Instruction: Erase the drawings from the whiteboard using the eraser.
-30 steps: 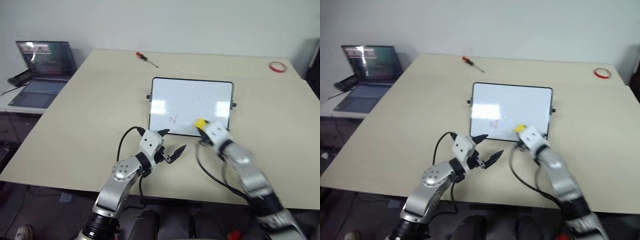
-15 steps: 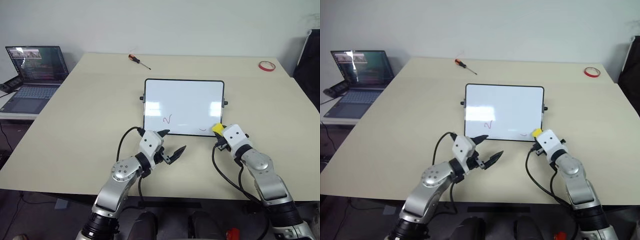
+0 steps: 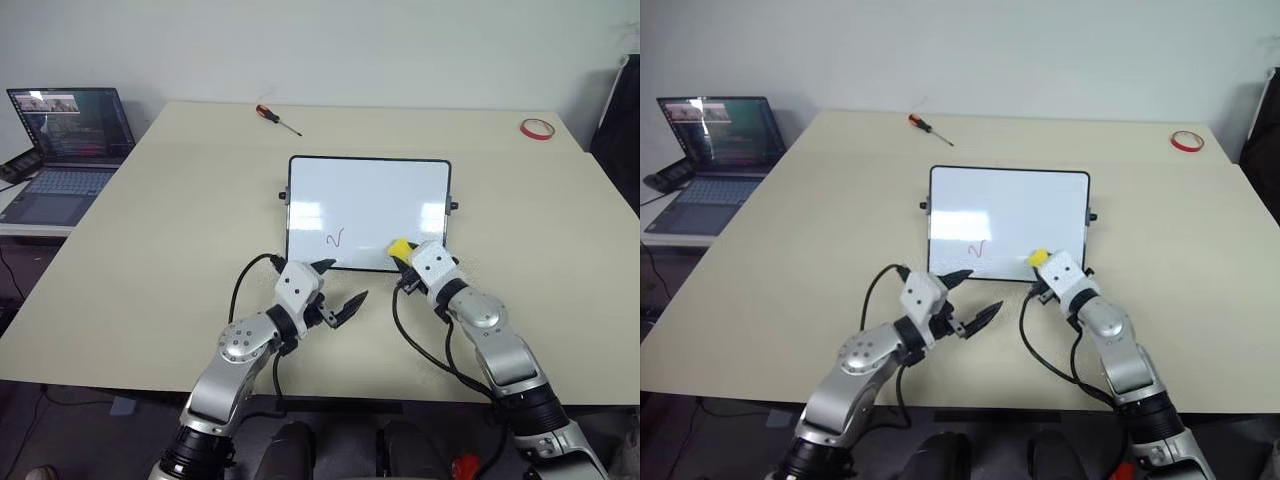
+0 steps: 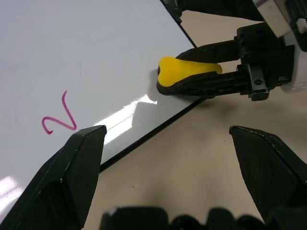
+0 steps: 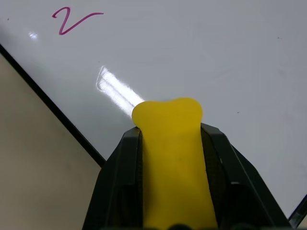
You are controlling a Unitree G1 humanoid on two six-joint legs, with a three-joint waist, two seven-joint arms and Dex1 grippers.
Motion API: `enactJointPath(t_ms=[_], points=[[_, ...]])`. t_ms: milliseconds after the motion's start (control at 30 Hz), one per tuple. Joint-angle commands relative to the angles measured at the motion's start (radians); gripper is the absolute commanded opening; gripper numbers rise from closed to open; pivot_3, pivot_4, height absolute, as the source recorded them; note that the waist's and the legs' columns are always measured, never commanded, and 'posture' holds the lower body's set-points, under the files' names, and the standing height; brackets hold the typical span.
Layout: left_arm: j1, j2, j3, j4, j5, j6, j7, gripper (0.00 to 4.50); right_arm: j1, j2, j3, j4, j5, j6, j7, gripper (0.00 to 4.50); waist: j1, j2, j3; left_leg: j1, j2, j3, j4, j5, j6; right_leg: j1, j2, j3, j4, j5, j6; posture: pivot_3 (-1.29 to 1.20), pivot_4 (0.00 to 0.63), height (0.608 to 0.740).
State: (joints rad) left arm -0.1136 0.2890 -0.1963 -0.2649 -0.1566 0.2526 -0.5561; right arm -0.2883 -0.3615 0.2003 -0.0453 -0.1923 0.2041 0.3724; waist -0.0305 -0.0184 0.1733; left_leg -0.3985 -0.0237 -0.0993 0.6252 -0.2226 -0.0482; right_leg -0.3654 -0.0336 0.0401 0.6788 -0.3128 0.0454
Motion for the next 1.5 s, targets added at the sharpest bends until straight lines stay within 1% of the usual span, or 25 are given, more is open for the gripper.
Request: enactJointPath(t_ms=[33, 233, 500, 767, 900, 1067, 1133, 1233, 1300, 1500], points=[[0.007, 0.002, 0.012, -0.052, -0.006, -0.014, 0.007, 4.5, 0.009, -0.069, 0.01, 0.049, -0.07, 0.017, 0.009, 1.26, 0.001, 0.0, 0.0, 0.0, 0.0, 0.0, 0.0, 0.0, 0.0, 0.0, 0.0, 0.0, 0.0, 0.0, 0.0, 0.0, 0.15, 0.74], [0.014, 0.001, 0.01, -0.063, -0.007, -0.007, 0.01, 4.5, 0.02, -0.114, -0.024, 0.053, -0.073, 0.044, 0.0, 1.26, 0.009, -0.001, 0.0, 0.001, -0.001, -0.003, 0.002, 0.0, 0.0, 0.004, 0.0, 0.0, 0.0, 0.0, 0.0, 0.0, 0.15, 0.74], [0.004, 0.011, 0.019, -0.055, -0.012, -0.007, -0.005, 4.5, 0.088, -0.175, -0.065, 0.01, -0.056, 0.052, 0.008, 1.26, 0.023, -0.001, 0.0, 0.003, -0.001, -0.005, 0.003, 0.0, 0.0, 0.008, -0.002, -0.001, -0.003, -0.002, 0.003, 0.0, 0.15, 0.74], [0.01, 0.019, 0.015, -0.057, -0.016, -0.01, -0.013, 4.5, 0.115, -0.185, -0.088, -0.017, -0.054, 0.059, 0.003, 1.26, 0.029, -0.001, 0.0, 0.003, -0.001, -0.006, 0.003, 0.0, 0.0, 0.009, -0.002, -0.001, -0.004, -0.002, 0.004, 0.0, 0.15, 0.74], [0.014, 0.026, 0.02, -0.06, -0.018, -0.013, -0.014, 4.5, 0.1, -0.134, -0.11, -0.036, -0.012, 0.046, -0.014, 1.26, 0.028, -0.002, 0.0, 0.003, -0.001, -0.006, 0.002, 0.0, 0.0, 0.009, -0.002, -0.001, -0.004, -0.002, 0.004, 0.0, 0.15, 0.74], [0.017, 0.032, 0.031, -0.077, -0.014, -0.014, -0.003, 4.5, 0.078, -0.025, -0.144, -0.099, 0.127, -0.007, 0.009, 1.26, 0.02, -0.002, 0.002, 0.003, 0.001, -0.004, 0.002, 0.0, 0.0, 0.007, -0.002, 0.0, -0.004, -0.002, 0.004, 0.0, 0.15, 0.74], [0.019, 0.032, 0.034, -0.08, -0.011, -0.017, 0.004, 4.5, 0.075, -0.008, -0.151, -0.111, 0.152, -0.02, 0.015, 1.26, 0.019, -0.001, 0.003, 0.001, 0.001, -0.004, 0.001, 0.0, 0.0, 0.005, -0.002, 0.0, -0.004, -0.001, 0.002, 0.0, 0.15, 0.74], [0.021, 0.028, 0.05, -0.087, -0.002, -0.027, 0.027, 4.5, 0.074, 0.037, -0.179, -0.137, 0.234, -0.037, 0.027, 1.26, 0.019, -0.002, 0.003, -0.002, 0.0, -0.004, 0.0, 0.0, 0.0, 0.001, -0.002, 0.0, -0.003, 0.0, 0.0, 0.0, 0.15, 0.74], [0.023, 0.028, 0.057, -0.089, 0.0, -0.032, 0.034, 4.5, 0.076, 0.05, -0.186, -0.145, 0.257, -0.042, 0.032, 1.26, 0.019, -0.001, 0.003, -0.002, 0.0, -0.004, -0.001, 0.0, 0.0, 0.0, -0.002, 0.0, -0.002, 0.0, 0.0, 0.0, 0.15, 0.74], [0.022, 0.031, 0.063, -0.087, -0.001, -0.035, 0.031, 4.5, 0.083, 0.05, -0.173, -0.121, 0.245, -0.061, 0.022, 1.26, 0.019, -0.002, 0.003, -0.003, 0.0, -0.001, -0.002, 0.0, 0.0, -0.003, -0.002, 0.0, -0.001, 0.0, -0.001, 0.0, 0.15, 0.74]])
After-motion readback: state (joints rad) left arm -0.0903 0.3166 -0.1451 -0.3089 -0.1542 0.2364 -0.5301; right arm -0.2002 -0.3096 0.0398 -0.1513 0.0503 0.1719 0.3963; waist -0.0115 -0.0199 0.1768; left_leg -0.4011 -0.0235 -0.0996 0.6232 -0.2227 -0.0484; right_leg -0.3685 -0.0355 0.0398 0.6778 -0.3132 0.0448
